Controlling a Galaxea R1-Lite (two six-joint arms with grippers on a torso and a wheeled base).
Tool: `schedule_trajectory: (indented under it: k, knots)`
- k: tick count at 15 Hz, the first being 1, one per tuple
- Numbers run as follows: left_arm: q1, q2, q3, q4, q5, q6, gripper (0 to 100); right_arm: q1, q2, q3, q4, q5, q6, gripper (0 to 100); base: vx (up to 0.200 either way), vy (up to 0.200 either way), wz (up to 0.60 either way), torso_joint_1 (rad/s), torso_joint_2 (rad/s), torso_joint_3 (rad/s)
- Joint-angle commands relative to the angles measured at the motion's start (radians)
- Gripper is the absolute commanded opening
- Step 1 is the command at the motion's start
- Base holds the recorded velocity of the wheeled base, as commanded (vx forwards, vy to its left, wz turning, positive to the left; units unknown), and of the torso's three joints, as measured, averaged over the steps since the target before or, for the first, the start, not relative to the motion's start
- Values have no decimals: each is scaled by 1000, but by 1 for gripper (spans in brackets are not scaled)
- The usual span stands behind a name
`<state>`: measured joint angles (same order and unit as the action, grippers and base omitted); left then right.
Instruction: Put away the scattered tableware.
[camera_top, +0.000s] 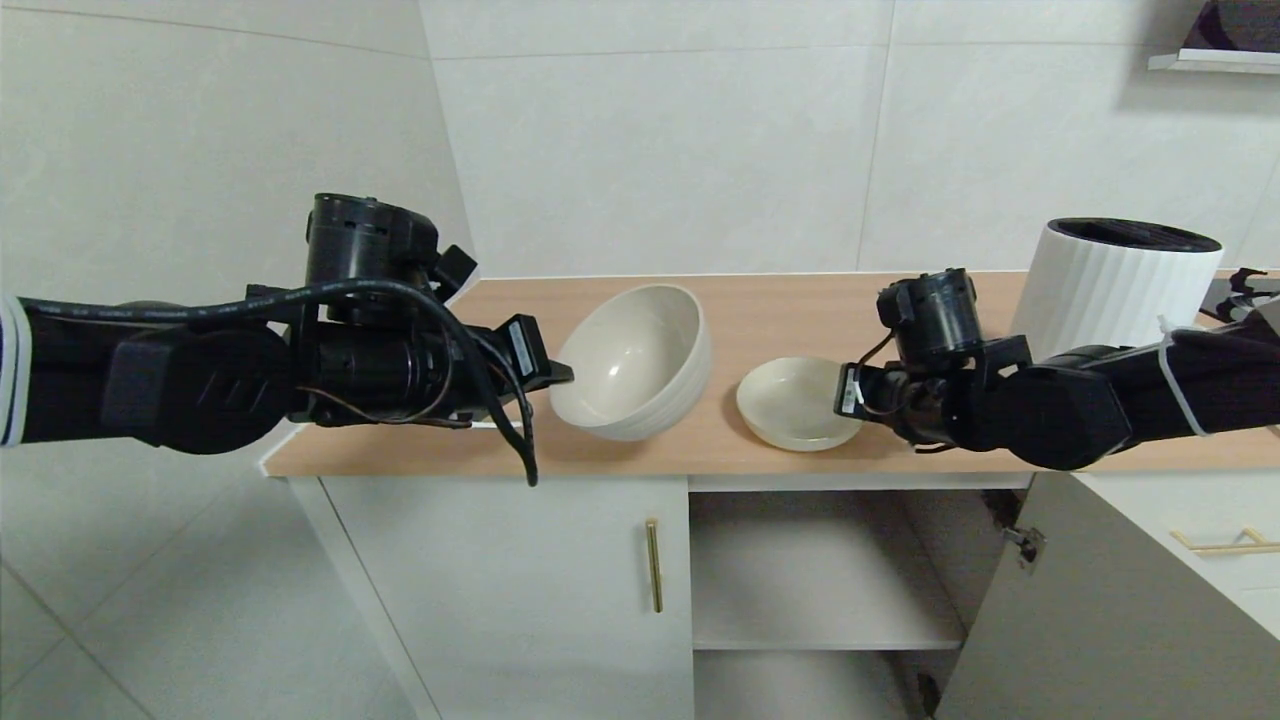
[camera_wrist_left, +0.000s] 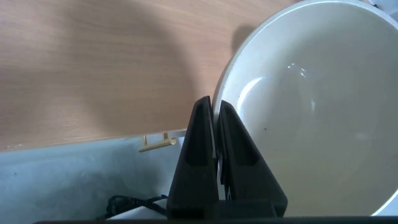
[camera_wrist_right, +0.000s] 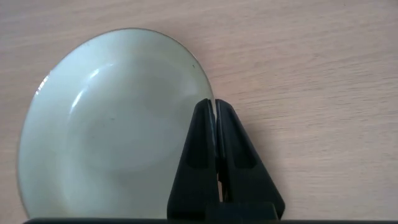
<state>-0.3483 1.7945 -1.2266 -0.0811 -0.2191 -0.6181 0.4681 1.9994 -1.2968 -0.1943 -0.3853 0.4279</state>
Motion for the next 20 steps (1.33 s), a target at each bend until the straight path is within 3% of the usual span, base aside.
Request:
schedule_trajectory:
  k: [1, 2, 4, 6, 8, 12, 17, 20]
  knots:
    - [0, -12, 6, 0, 1, 0, 0, 0, -37, 17, 1, 5, 0, 0, 0, 0, 0, 0, 0, 0]
    - [0, -26, 18, 1, 0, 3, 0, 0, -68, 40, 4, 20, 0, 0, 0, 0, 0, 0, 0, 0]
    - [-1, -87, 75, 1, 0, 47, 0, 0, -183, 120, 7, 146, -1, 0, 0, 0, 0, 0, 0, 0]
    - [-5, -145, 145, 1, 0, 80, 0, 0, -284, 177, 24, 209, -4, 0, 0, 0, 0, 0, 0, 0]
    - [-6, -190, 194, 1, -3, 100, 0, 0, -361, 209, 119, 238, -9, 0, 0, 0, 0, 0, 0, 0]
    - [-29, -251, 294, 0, -2, 109, 0, 0, -468, 252, 319, 358, -6, 0, 0, 0, 0, 0, 0, 0]
    - [-32, -247, 322, 0, 0, 107, 0, -20, -498, 349, 317, 356, -8, 0, 0, 0, 0, 0, 0, 0]
    - [-34, -234, 320, 0, -2, 107, 0, -22, -484, 367, 292, 353, -9, 0, -200, 0, 0, 6, 2, 2]
